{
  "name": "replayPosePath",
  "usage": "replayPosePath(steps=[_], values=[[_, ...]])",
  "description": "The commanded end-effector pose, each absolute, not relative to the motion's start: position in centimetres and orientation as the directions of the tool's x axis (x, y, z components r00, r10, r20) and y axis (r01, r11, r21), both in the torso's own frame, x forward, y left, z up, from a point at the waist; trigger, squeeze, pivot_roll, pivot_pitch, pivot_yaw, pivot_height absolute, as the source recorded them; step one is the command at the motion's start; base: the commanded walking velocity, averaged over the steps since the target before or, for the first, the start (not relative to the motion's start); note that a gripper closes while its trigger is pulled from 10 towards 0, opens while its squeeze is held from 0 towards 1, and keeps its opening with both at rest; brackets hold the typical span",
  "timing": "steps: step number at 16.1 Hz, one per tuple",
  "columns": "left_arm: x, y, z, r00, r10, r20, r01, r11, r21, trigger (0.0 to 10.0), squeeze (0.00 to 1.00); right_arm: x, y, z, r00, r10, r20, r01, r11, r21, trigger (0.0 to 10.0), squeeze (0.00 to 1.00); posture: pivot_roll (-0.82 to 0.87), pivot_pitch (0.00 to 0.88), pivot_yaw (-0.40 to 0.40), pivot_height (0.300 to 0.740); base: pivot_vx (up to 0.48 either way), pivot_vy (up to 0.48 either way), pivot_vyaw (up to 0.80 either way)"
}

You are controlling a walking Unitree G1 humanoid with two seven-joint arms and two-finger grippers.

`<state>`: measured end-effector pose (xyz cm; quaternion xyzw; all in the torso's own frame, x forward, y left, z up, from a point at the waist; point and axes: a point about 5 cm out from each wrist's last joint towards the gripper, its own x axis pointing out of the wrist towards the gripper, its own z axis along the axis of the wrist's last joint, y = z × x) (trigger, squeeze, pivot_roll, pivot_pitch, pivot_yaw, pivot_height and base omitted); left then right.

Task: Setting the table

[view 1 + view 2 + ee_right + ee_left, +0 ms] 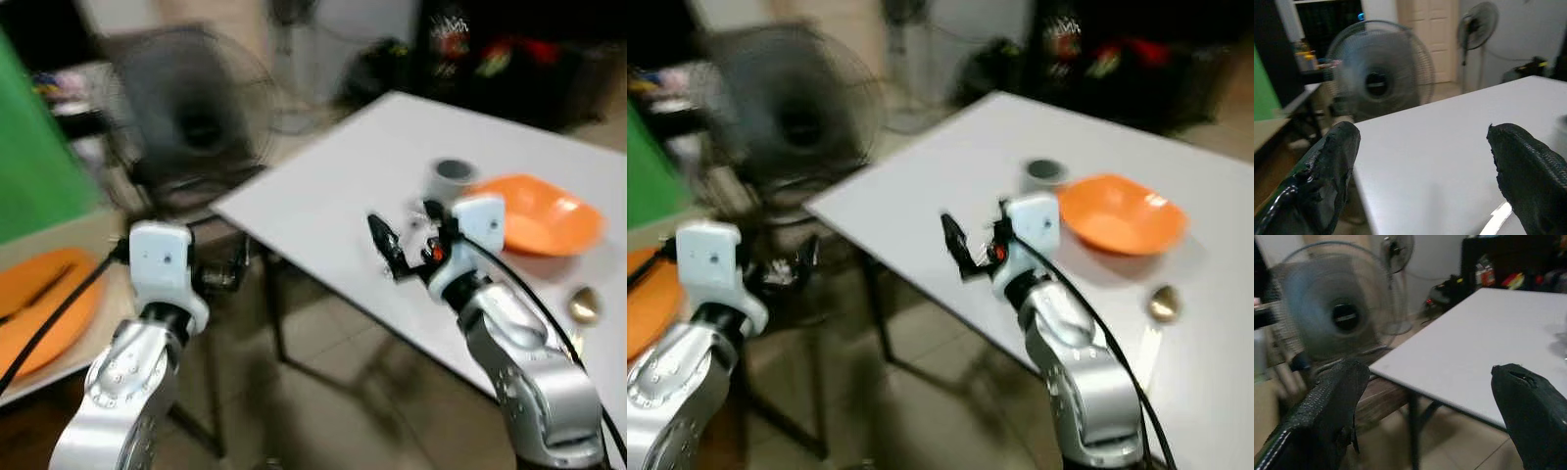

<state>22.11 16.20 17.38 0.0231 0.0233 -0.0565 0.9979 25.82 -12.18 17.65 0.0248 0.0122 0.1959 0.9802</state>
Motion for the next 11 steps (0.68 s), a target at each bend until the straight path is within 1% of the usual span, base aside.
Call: replayPosePath(steps=[1,4,7,9,11], values=[[22.2,16.4,17.9,0.994,-0.104,-0.038,0.107,0.992,0.067,10.0,0.0,25.8,-11.4,17.8,0.905,0.426,-0.004,-0.424,0.903,0.07,10.0,1.0,0.01,0.0,0.031,0.74,0.0,0.27,0.8],[22.3,16.7,18.1,0.994,-0.099,-0.033,0.102,0.992,0.078,10.0,0.0,26.0,-11.1,17.3,0.89,0.457,-0.015,-0.454,0.887,0.089,10.0,1.0,0.02,0.0,0.029,0.74,0.0,0.269,0.8],[22.3,16.9,18.3,0.995,-0.1,-0.029,0.102,0.991,0.091,10.0,0.0,26.2,-11.1,16.8,0.893,0.449,-0.027,-0.444,0.889,0.114,10.0,1.0,0.03,0.0,0.03,0.74,0.0,0.266,0.8],[22.4,17.0,18.4,0.995,-0.099,-0.025,0.101,0.989,0.107,10.0,0.0,26.3,-11.2,16.5,0.899,0.438,-0.031,-0.431,0.893,0.128,10.0,1.0,0.03,0.0,0.034,0.74,0.0,0.0,0.8],[23.0,17.7,18.8,1.0,-0.026,-0.013,0.027,0.99,0.138,10.0,0.0,26.5,-11.2,16.3,0.903,0.428,-0.035,-0.421,0.898,0.127,10.0,1.0,0.03,0.0,0.039,0.74,0.0,-0.386,0.8]])
